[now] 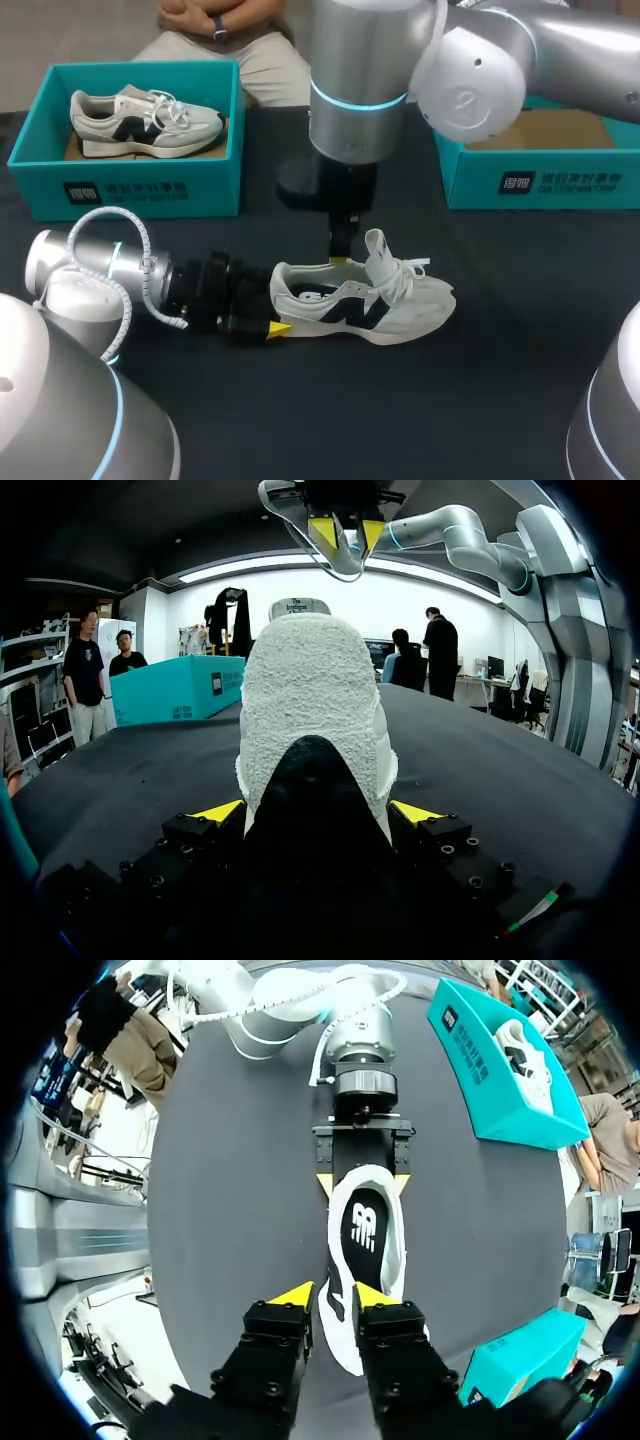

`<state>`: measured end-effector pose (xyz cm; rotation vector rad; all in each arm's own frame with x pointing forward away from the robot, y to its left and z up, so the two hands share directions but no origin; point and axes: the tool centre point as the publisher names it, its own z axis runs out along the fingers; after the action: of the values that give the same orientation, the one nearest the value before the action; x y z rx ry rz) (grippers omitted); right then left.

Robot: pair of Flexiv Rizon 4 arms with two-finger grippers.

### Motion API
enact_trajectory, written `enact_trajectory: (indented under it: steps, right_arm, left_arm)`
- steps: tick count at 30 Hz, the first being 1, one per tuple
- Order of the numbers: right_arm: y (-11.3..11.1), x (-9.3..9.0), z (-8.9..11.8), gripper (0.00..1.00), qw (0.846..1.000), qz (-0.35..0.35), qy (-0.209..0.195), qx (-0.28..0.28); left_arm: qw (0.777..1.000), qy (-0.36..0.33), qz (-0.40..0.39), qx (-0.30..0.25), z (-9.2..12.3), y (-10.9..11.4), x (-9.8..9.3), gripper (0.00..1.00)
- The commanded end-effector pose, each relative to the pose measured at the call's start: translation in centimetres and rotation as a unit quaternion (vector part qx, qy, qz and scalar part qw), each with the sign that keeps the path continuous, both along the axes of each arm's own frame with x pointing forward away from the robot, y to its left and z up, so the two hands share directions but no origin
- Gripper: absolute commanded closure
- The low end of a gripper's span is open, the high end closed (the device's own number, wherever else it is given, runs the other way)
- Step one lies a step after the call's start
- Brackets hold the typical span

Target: Take the shoe out of the shoebox, open the shoe tongue, remove and reinsert the insole, then place the shoe into the shoebox

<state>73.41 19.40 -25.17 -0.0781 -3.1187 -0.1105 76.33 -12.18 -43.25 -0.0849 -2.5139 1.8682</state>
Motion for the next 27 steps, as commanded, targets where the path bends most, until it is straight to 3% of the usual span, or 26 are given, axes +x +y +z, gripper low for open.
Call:
enact_trajectory:
  steps: [1,16,27]
  right_arm:
    - [1.8,0.8,-1.6,1.00,1.000,0.008,0.002,-0.013]
    - [2.4,1.9,-5.2,1.00,0.999,0.031,-0.017,-0.041]
    - [1.2,3.1,-7.1,1.00,0.998,0.032,-0.009,-0.059]
  left_arm:
    - [1.000,0.000,0.000,0.000,-0.5,0.0,0.0,1.00]
    - [1.000,0.000,0.000,0.000,-0.5,0.0,0.0,1.00]
    - [1.000,0.000,0.000,0.000,-0.5,0.0,0.0,1.00]
